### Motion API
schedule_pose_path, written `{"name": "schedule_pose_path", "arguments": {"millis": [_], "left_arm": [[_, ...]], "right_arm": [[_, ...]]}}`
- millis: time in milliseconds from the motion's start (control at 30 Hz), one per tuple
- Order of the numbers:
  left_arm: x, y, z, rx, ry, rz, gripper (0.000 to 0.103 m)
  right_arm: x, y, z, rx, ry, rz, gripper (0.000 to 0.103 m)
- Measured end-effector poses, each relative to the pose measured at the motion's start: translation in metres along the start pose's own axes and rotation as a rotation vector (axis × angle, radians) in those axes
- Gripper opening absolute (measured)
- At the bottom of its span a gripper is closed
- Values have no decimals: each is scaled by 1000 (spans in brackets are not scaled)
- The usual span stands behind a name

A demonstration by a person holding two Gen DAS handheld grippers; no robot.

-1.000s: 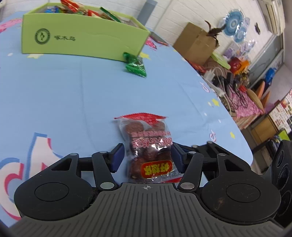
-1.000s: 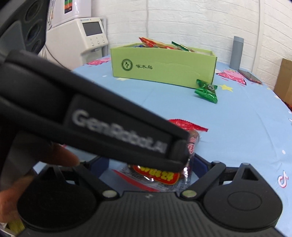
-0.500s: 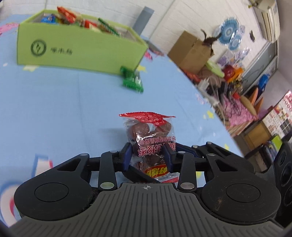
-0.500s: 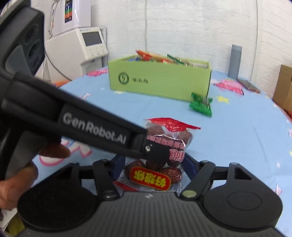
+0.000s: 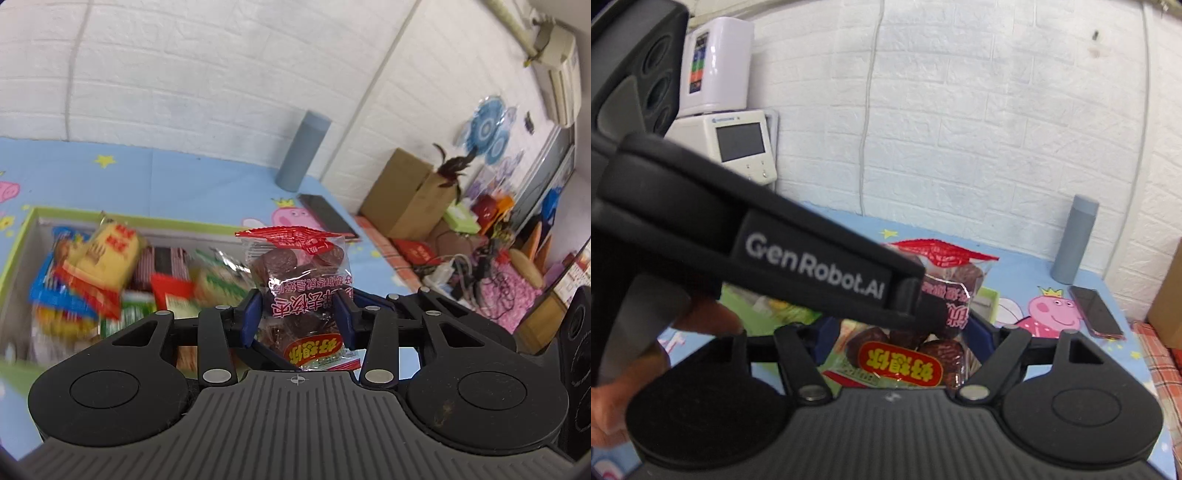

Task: Organize snacks
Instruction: 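Carry the date bag into the box and open the left gripper, then move the left gripper to the green wrapped candy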

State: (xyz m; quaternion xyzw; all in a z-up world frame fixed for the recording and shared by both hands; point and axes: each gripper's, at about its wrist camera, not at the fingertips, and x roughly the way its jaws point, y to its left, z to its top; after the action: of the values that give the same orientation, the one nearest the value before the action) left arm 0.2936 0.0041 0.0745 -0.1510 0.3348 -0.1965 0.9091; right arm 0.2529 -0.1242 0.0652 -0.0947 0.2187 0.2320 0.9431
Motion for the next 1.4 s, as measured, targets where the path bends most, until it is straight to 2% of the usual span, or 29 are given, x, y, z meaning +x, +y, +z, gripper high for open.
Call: {"name": "schedule_pose_path", "arguments": {"millis": [133,167,233,333,367,400,500,600,667,767,900,1000,1100,1200,1267,1333,1400], "left_arm": [[49,31,14,-31,62,29,27],[54,35,12,-27,57,29,23],[57,37,9,7,39,26,24],[56,34,5,33,19,24,29],[54,33,5,30,16,14,34],[51,33,5,19,14,0,41],[28,26,5,0,-47,-23,49],[-8,15,1,11,-122,-45,59],[-31,11,-7,22,-142,-56,63],[-57,7,-31,38,-129,-62,64],[-59,4,-70,44,-40,-76,67],[-30,0,-92,42,77,-64,62],[7,-5,-100,50,174,-60,55],[37,-11,-96,75,215,-68,52],[56,-12,-92,81,237,-38,48],[73,-11,-90,98,273,-52,45],[74,-11,-92,110,273,-46,22]], "right_arm": [[58,-21,4,47,87,45,81],[69,-25,1,62,104,62,83],[81,-27,-6,84,119,82,87],[86,-23,-10,74,97,78,91],[86,-23,-9,71,96,73,92],[85,-21,-7,58,94,68,93],[70,-18,-3,34,61,48,95],[31,-18,-3,40,-1,23,94],[3,-18,-9,48,-29,14,94],[-28,-19,-41,57,-23,-17,93],[-44,-18,-93,118,82,-21,93],[-31,-24,-122,166,170,-9,93],[-27,-21,-126,173,190,3,93],[-9,-23,-121,150,200,19,93],[4,-23,-114,128,209,40,93],[19,-23,-112,103,220,59,93],[23,-16,-109,59,217,78,93]]}}
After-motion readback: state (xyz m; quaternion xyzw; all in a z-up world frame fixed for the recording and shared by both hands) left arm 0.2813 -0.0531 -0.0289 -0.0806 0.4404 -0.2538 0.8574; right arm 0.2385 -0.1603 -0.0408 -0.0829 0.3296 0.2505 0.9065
